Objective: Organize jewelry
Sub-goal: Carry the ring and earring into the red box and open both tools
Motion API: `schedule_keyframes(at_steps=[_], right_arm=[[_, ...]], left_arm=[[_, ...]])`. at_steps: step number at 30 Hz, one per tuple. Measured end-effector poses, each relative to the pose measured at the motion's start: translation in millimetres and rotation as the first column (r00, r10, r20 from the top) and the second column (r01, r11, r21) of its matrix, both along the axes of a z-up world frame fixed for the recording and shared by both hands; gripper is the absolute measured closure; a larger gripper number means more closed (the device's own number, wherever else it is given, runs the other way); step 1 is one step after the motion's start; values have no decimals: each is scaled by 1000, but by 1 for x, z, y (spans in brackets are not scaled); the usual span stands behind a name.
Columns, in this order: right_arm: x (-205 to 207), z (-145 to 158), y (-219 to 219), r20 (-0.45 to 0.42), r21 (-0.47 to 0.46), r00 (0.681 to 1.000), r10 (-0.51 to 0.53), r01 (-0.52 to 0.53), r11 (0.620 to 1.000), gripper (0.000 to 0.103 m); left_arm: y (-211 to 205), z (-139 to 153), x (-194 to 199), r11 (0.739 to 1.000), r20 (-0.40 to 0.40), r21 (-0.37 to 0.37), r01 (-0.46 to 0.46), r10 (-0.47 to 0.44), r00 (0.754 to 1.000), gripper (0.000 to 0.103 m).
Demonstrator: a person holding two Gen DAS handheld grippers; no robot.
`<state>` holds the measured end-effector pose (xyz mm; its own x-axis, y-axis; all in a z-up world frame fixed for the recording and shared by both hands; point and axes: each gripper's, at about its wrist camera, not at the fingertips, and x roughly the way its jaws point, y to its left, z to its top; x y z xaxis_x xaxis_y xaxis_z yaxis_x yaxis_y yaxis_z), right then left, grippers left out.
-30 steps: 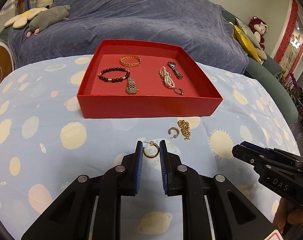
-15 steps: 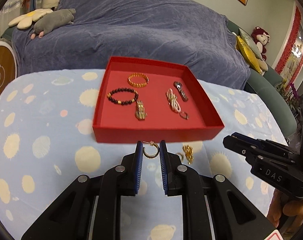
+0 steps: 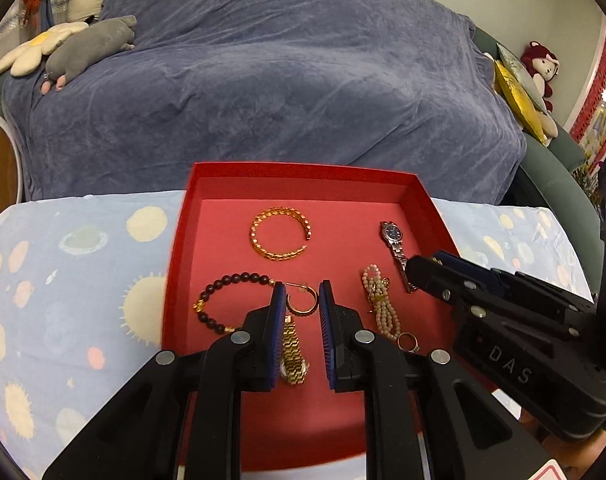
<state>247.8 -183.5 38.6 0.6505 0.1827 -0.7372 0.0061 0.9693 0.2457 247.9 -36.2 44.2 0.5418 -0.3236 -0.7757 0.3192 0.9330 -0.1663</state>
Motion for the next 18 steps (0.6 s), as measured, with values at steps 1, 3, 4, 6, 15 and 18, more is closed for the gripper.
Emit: schedule_keyframes(at_steps=[1, 3, 4, 6, 15, 18], right_arm=[[9, -2, -4, -14, 12, 1000, -11, 11, 1000, 80], [24, -7, -7, -44, 16, 999, -15, 16, 1000, 80], [31, -9, -6, -55, 2, 998, -15, 16, 1000, 80], [39, -15, -4, -73, -20, 997, -8, 6, 1000, 80], [45, -27, -13, -81, -18, 997, -16, 14, 1000, 77], [32, -13, -20, -43, -1, 999, -31, 31, 1000, 73]], left_arm=[[-4, -4, 7, 1000, -7, 14, -4, 4, 1000, 89], [-10, -11, 18, 1000, -18, 27, -1, 2, 1000, 89], [-13, -15, 23, 1000, -25, 28, -3, 3, 1000, 89], [-17, -23, 31, 1000, -49, 20, 2, -1, 999, 89], [-18, -34, 38, 999, -40, 38, -22, 23, 999, 78], [-12, -26, 35, 999, -19, 25, -46, 47, 999, 72]])
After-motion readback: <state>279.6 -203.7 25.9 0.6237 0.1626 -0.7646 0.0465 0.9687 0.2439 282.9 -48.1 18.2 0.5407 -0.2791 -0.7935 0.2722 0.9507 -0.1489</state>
